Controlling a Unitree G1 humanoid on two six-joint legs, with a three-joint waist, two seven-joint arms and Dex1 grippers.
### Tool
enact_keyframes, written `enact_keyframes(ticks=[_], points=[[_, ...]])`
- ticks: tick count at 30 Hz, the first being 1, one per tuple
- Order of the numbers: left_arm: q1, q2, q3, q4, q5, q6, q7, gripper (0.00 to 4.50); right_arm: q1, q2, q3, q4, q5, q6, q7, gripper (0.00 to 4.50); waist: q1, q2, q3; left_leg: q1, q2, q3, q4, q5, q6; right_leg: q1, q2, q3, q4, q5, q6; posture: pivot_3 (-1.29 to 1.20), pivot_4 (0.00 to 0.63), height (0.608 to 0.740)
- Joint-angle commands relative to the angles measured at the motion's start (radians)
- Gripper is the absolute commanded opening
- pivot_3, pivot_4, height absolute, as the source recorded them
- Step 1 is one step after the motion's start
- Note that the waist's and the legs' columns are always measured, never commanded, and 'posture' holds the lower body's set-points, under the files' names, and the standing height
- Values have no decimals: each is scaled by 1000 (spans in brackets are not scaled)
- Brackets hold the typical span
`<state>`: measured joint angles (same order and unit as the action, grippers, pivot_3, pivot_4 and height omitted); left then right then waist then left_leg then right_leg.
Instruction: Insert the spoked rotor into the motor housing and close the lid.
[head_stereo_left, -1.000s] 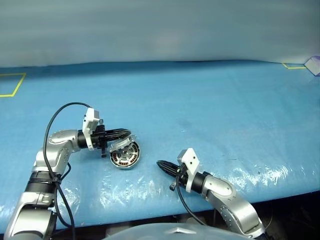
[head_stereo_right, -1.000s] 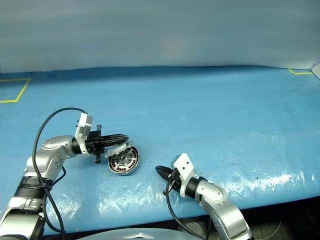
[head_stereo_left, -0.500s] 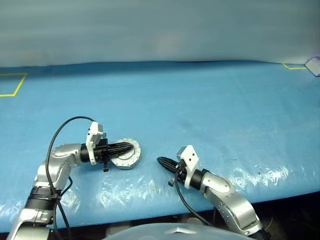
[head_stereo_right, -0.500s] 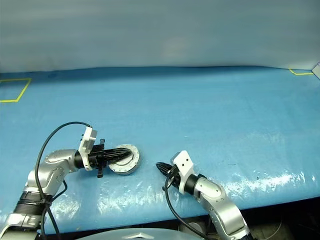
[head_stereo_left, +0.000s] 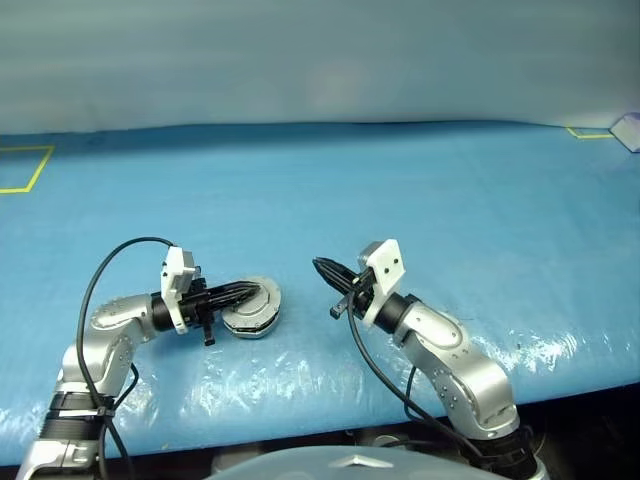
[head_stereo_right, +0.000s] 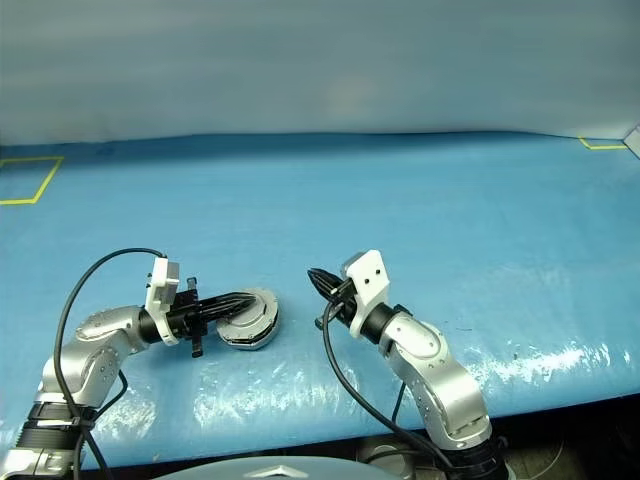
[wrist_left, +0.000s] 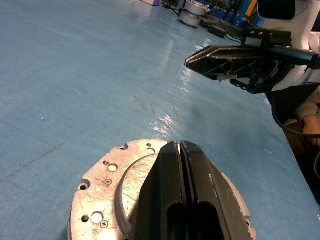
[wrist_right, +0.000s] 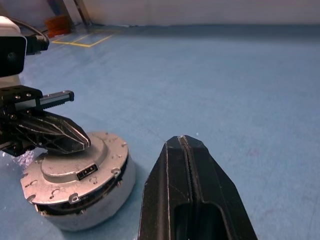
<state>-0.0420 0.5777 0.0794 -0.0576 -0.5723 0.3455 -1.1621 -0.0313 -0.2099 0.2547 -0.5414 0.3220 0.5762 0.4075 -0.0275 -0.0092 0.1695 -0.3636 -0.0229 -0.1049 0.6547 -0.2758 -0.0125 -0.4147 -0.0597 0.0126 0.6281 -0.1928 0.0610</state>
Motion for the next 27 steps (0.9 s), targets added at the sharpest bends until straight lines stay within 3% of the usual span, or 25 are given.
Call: enact_keyframes(ticks=[1, 6, 14, 18, 27], points=[[55, -28, 75, -132, -30, -51, 68, 0, -48, -22, 55, -39, -35, 64, -20, 374, 1, 0, 0, 0, 0, 0, 0, 0, 0, 0, 0, 0, 0, 0, 0, 0, 150, 740], [204, -79, 126, -279, 22, -139, 182, 0, -119, -35, 135, -30, -59, 115, -7, 1900, -2, 0, 0, 0, -1, 1, 0, 0, 0, -1, -2, 2, -1, 0, -1, 0, 150, 740], [409, -191, 83, -378, 150, -314, 333, 0, -199, -10, 220, 77, -72, 93, 55, 4488, 3, 0, 0, 0, -1, 2, 0, 0, 0, 0, -1, 1, -1, -2, -4, 0, 150, 740], [467, -264, 68, -373, 217, -428, 403, 0, -244, 8, 255, 139, -74, 69, 103, 4488, 1, 0, 0, 0, -1, 2, 1, 0, 0, 0, -1, 1, -1, -2, -4, 0, 150, 740], [562, -361, 63, -358, 227, -519, 513, 0, -308, 42, 301, 287, -97, 15, 182, 4488, -3, 0, 0, 0, -1, 2, 0, 0, 0, 0, -1, 0, -1, -2, -4, 0, 150, 740]])
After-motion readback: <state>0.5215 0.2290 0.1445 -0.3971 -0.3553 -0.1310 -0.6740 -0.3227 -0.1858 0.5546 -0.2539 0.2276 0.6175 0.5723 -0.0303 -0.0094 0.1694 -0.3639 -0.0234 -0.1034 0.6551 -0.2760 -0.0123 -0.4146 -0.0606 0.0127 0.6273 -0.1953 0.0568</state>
